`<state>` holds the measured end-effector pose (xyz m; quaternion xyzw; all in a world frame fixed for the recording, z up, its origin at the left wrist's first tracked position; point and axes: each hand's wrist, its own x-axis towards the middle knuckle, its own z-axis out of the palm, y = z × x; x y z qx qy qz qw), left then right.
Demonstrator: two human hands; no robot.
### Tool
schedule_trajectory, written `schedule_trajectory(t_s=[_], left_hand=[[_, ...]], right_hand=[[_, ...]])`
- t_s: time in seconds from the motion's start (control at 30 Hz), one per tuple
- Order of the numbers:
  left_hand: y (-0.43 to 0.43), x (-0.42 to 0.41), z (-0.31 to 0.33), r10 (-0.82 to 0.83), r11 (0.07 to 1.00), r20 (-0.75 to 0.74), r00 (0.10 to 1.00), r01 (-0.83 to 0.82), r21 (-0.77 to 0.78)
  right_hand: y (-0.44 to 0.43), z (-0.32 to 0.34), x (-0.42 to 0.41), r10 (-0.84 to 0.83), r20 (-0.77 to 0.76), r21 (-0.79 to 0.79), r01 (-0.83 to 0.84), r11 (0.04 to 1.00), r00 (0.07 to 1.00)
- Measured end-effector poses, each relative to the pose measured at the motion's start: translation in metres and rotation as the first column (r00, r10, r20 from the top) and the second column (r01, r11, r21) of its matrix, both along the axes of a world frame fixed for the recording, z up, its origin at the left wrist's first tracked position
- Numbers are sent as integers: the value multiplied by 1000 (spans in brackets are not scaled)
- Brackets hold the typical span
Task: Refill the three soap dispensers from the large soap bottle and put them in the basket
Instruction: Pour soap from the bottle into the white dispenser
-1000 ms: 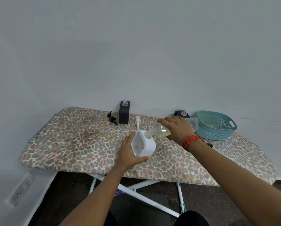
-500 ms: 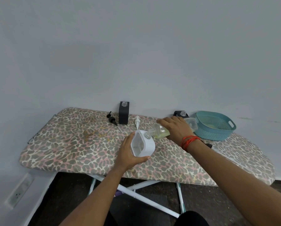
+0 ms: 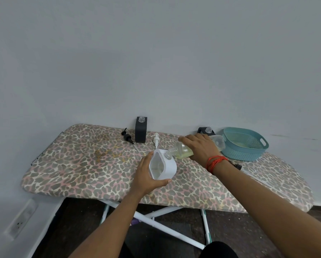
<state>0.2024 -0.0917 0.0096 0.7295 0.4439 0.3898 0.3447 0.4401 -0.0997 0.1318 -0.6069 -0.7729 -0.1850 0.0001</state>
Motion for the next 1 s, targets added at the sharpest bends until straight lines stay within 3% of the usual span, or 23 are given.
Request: schedule_trajectory(t_s=[1.0], left_hand=[[6,2,-11,35,999,-17,999,-35,-30]], right_hand=[[-1,-5,0,-1,-3,37,1,999,1000]])
